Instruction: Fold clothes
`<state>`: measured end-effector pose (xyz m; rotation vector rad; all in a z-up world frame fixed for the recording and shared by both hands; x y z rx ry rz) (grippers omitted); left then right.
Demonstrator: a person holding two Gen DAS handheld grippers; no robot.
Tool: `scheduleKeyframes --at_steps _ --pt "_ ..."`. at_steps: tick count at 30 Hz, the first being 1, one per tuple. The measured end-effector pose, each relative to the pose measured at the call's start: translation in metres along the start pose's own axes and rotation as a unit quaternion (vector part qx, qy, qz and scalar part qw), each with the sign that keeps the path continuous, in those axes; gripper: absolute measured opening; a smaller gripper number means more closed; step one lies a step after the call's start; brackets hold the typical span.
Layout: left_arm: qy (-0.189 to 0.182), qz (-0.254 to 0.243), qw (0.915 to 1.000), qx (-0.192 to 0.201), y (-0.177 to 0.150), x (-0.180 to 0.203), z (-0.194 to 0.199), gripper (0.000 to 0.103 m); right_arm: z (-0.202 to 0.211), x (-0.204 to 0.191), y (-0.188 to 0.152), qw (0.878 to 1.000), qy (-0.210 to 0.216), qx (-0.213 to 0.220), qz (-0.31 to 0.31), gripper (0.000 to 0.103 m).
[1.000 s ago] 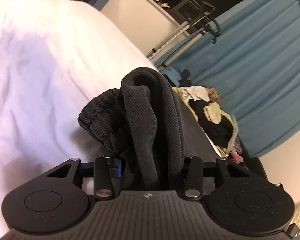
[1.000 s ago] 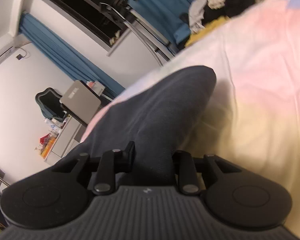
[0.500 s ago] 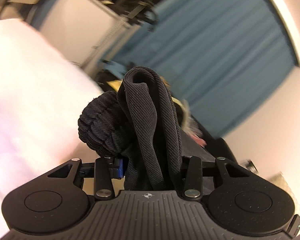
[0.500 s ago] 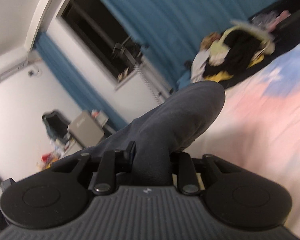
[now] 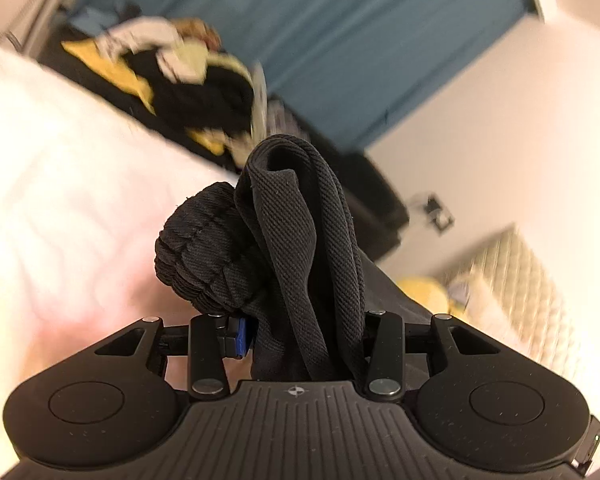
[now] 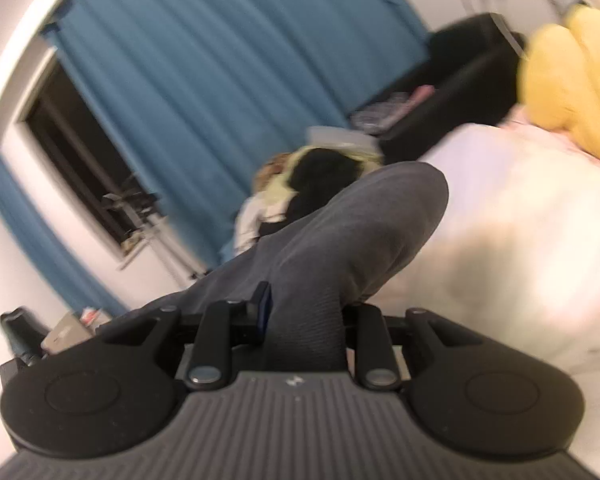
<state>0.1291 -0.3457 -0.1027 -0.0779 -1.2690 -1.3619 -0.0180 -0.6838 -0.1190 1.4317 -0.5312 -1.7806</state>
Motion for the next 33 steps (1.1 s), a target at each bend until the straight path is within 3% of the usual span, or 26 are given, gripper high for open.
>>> scheduleKeyframes --at_steps 2,6,10,14,15,19,21,22,24,26,33 --pt "0.006 -0.016 0.9996 -0.021 -0.025 -0.016 -0.022 0.046 -0.008 0.036 -0.011 1.0 -0.018 -0.008 -0.022 0.025" --pt "-0.007 -0.101 0.9949 -0.004 -0.046 -0.024 -0.04 0.048 -0.029 0.096 -0.047 0.996 -0.044 -0.027 -0.078 0.029" --pt "-0.012 -0.126 0.9919 -0.008 -0.055 -0.029 -0.043 0.051 -0.032 0.121 -0.079 0.993 -0.033 -0.007 -0.109 0.032" --pt "-0.008 -0.139 0.99 -0.019 -0.061 -0.029 -0.04 0.054 -0.033 0.128 -0.084 0.993 -0.032 -0.002 -0.116 0.035" --pt "-0.006 -0.136 0.9903 -0.028 -0.059 -0.028 -0.038 0.058 -0.03 0.125 -0.083 0.993 -0.037 -0.004 -0.11 0.039" --pt "-0.004 -0.121 0.9891 -0.084 -0.047 -0.031 -0.03 0.071 -0.011 0.103 -0.075 0.994 -0.081 -0.003 -0.072 0.071" --pt "0.003 -0.126 0.9877 -0.092 -0.047 -0.034 -0.014 0.078 0.003 0.093 -0.072 0.992 -0.115 0.006 -0.051 0.075" --pt "0.008 -0.134 0.987 -0.089 -0.047 -0.035 -0.004 0.087 0.011 0.086 -0.07 0.991 -0.13 0.01 -0.037 0.076" --pt "0.032 -0.167 0.9841 -0.05 -0.046 -0.03 0.023 0.097 0.025 0.071 -0.069 0.988 -0.15 0.015 -0.006 0.076" --pt "0.041 -0.192 0.9802 -0.022 -0.042 -0.026 0.052 0.097 0.035 0.053 -0.067 0.987 -0.16 0.019 0.027 0.076" --pt "0.059 -0.224 0.972 0.038 -0.017 -0.019 0.154 0.097 0.05 -0.045 -0.062 0.991 -0.091 0.052 0.087 0.076"
Point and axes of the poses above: each gripper's, at about its wrist camera, not at the fingertips, and z roughly against the way its jaws point, x to its right, y to its top, the point moved 1 cm from there along -z, roughly the way its jaws point, and after that the axes turned 2 degrees about z, right-handed, at the moved point
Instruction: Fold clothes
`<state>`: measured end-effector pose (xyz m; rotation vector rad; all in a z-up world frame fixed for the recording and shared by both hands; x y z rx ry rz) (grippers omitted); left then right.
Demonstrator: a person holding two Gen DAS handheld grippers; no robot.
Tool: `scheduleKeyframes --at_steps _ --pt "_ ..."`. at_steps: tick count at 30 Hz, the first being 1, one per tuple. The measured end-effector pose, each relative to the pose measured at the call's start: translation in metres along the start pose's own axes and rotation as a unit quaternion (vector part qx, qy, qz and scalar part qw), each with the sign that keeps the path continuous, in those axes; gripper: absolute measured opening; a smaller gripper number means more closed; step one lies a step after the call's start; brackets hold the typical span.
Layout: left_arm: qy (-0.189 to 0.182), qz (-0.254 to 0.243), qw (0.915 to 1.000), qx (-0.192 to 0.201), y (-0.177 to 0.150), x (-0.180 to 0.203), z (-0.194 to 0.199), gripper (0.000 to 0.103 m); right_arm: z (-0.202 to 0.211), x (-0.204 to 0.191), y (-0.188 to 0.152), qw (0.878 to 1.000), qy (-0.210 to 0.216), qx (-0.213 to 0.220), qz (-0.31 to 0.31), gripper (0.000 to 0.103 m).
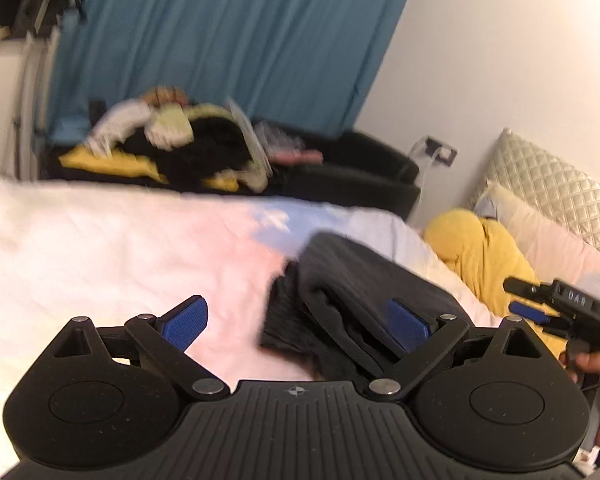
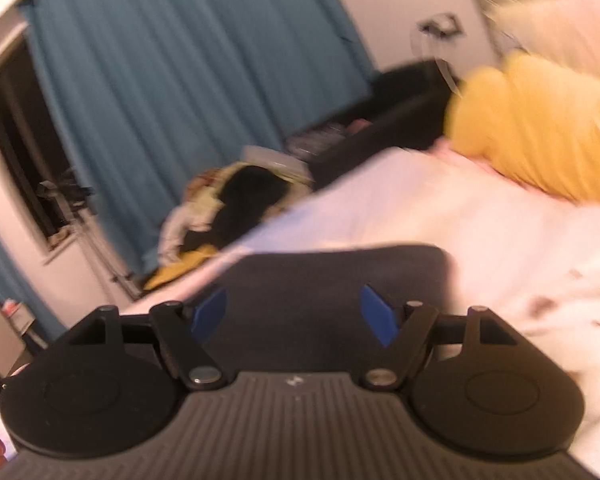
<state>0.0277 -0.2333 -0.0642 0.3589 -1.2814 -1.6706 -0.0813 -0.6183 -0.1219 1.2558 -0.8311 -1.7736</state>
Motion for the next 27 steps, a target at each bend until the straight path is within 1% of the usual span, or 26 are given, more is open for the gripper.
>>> scheduleKeyframes --at_steps 5,9,12,16,18,20,22,25,27 --pt "0.033 -0.031 0.9977 0.049 0.02 -0.013 0.072 0.101 0.01 -0.091 0.009 0.997 0.057 0.011 0.047 0.076" --pt "0.066 -0.045 0.9945 0.067 0.029 -0.035 0.12 0.102 0.014 -0.167 0.007 0.992 0.097 0.012 0.081 0.077" --pt "0.108 -0.052 0.9903 0.071 0.031 -0.054 0.15 0.102 0.014 -0.213 -0.002 0.988 0.117 0.008 0.095 0.077" --pt "0.174 -0.046 0.9797 0.088 0.03 -0.083 0.18 0.103 0.01 -0.267 -0.018 0.983 0.134 0.01 0.125 0.077" --pt "0.207 -0.04 0.9728 0.097 0.029 -0.097 0.194 0.103 0.009 -0.289 -0.027 0.98 0.149 0.01 0.134 0.078" --pt "0.225 -0.028 0.9688 0.099 0.026 -0.11 0.198 0.103 0.009 -0.307 -0.037 0.977 0.158 0.017 0.142 0.078" --pt "0.246 -0.026 0.9638 0.099 0.02 -0.119 0.199 0.103 0.009 -0.319 -0.046 0.975 0.162 0.024 0.15 0.078" --pt "0.267 -0.032 0.9578 0.102 0.012 -0.126 0.195 0.103 0.002 -0.331 -0.06 0.972 0.161 0.023 0.168 0.078" --pt "0.268 -0.023 0.9575 0.105 0.007 -0.13 0.194 0.103 -0.007 -0.333 -0.07 0.97 0.163 0.016 0.178 0.078"
Point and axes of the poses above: each gripper's, at about its wrist camera, not at the fingertips, and z roughly against the way its jaws point, x to its right, y to its top, the point moved 1 cm from there along -z, roughly the way its jaws point, and after that the axes turned 2 degrees about z, right-handed, at the moved point
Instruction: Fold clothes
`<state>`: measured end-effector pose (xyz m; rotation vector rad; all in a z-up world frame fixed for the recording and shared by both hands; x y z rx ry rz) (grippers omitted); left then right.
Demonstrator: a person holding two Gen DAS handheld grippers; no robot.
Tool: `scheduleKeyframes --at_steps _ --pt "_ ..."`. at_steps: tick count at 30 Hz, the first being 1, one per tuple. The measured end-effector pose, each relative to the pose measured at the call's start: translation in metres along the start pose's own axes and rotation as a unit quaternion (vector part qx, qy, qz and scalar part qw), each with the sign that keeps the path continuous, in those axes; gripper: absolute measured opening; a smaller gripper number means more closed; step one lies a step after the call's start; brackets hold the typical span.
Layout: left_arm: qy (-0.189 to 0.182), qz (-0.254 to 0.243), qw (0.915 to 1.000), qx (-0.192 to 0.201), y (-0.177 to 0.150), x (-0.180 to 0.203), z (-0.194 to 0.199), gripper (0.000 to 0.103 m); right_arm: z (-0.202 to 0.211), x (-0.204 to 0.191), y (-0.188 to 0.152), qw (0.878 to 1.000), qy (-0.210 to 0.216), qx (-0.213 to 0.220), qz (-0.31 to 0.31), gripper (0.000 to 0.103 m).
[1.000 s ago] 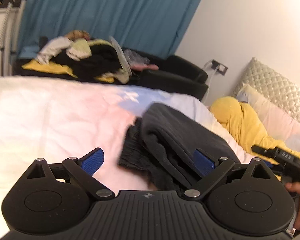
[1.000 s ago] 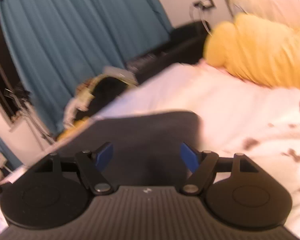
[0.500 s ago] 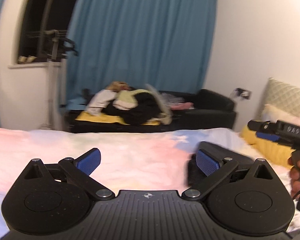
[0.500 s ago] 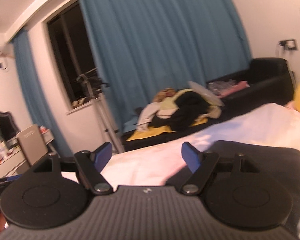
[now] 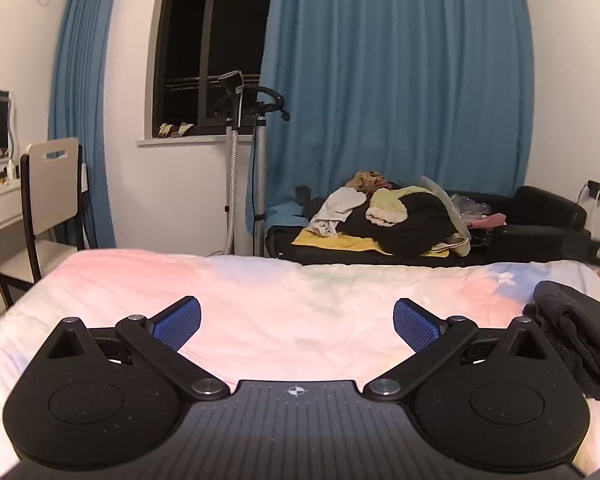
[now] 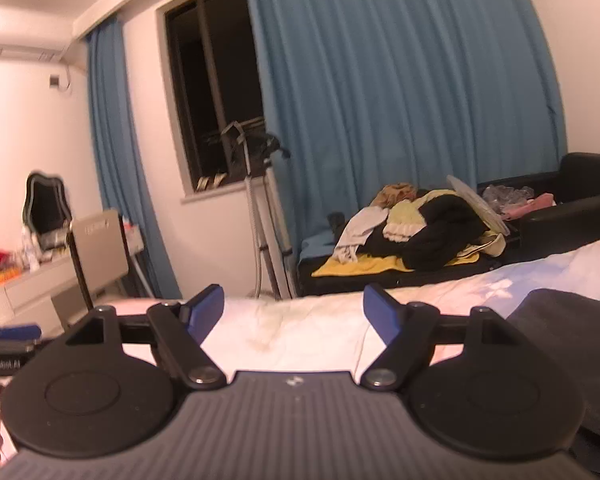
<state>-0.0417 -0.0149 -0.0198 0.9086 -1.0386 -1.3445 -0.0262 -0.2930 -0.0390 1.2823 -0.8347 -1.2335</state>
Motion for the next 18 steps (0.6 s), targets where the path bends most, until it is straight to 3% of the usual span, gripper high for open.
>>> scheduleKeyframes --at_steps 9,18 --pt "0.001 0.007 0.9997 -0.022 -0.036 -0.002 -0.018 0.103 -0.008 0.003 -0.038 0.999 -0.011 -0.017 0.033 0.078" --pt "0.012 0.009 0.9998 -0.014 -0.043 0.006 -0.033 0.103 -0.025 0.009 -0.055 0.999 -0.003 -0.041 0.029 0.081"
Point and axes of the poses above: each gripper's, at about its wrist camera, not at the fingertips, and z roughly against the way its jaws point, x to its right, y to its top, the point moved 1 cm from there along -z, roughly the way its jaws point, and after that the axes turned 2 degrees about z, right-handed, at the moved point
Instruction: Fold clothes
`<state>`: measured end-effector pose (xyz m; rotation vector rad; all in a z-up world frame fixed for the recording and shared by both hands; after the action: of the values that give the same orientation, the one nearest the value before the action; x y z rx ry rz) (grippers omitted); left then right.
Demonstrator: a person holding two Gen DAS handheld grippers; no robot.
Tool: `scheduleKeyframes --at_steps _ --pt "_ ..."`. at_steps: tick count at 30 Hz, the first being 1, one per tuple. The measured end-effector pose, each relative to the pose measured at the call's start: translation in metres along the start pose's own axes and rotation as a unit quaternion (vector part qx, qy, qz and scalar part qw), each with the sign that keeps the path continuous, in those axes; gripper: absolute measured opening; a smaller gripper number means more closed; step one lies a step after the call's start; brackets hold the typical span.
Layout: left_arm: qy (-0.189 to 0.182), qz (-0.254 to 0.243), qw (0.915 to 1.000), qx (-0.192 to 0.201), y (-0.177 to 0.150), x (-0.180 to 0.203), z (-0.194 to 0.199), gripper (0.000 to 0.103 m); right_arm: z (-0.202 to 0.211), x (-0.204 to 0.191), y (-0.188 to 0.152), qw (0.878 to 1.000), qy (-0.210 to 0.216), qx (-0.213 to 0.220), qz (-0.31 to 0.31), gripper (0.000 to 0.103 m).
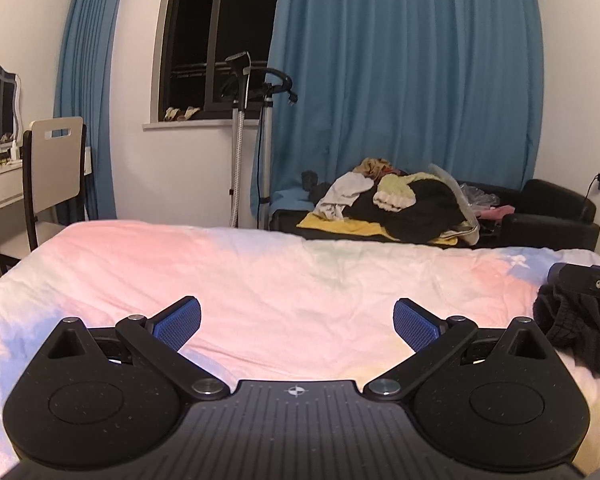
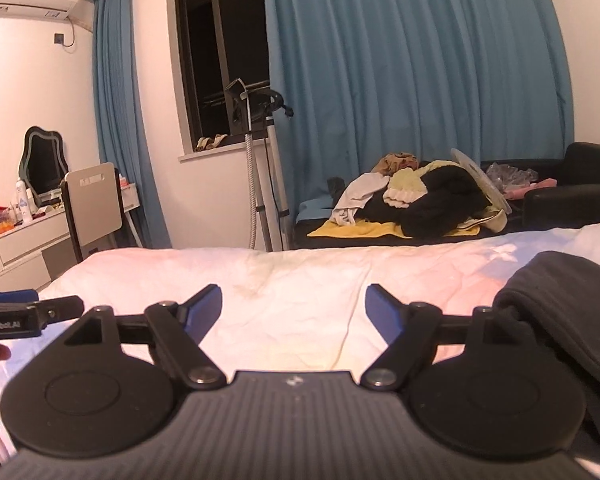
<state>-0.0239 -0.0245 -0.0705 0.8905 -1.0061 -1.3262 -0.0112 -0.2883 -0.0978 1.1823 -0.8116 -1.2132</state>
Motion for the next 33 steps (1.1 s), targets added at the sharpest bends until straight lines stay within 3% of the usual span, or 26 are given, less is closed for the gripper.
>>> scheduleKeyframes --at_steps 3,6,33 --pt "-0.006 0.007 0.9999 -0.014 -0.004 0.004 -0.006 0.103 -0.001 -0.002 -0.003 1.0 -0.005 0.0 0.005 0.086" --pt "-0.004 0.002 0.9999 -0.014 -0.007 0.008 -0.005 0.103 0.001 -0.004 -0.005 1.0 -0.011 0.004 0.013 0.103" --pt "0.023 -0.022 0.9995 0.001 -0.009 0.016 0.004 0.103 0.003 -0.001 -0.012 0.999 -0.039 0.003 0.009 0.103"
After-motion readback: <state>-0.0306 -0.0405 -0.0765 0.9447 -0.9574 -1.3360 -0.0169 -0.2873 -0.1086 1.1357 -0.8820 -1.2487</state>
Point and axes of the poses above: each gripper's, at about its wrist camera, not at the fingertips, and z roughly against the way its jaws point, x to its right, y to its top, the point moved 1 cm from there along -z, roughly the way its jaws point, and after that the axes turned 2 degrees about z, right-handed, at the moved point
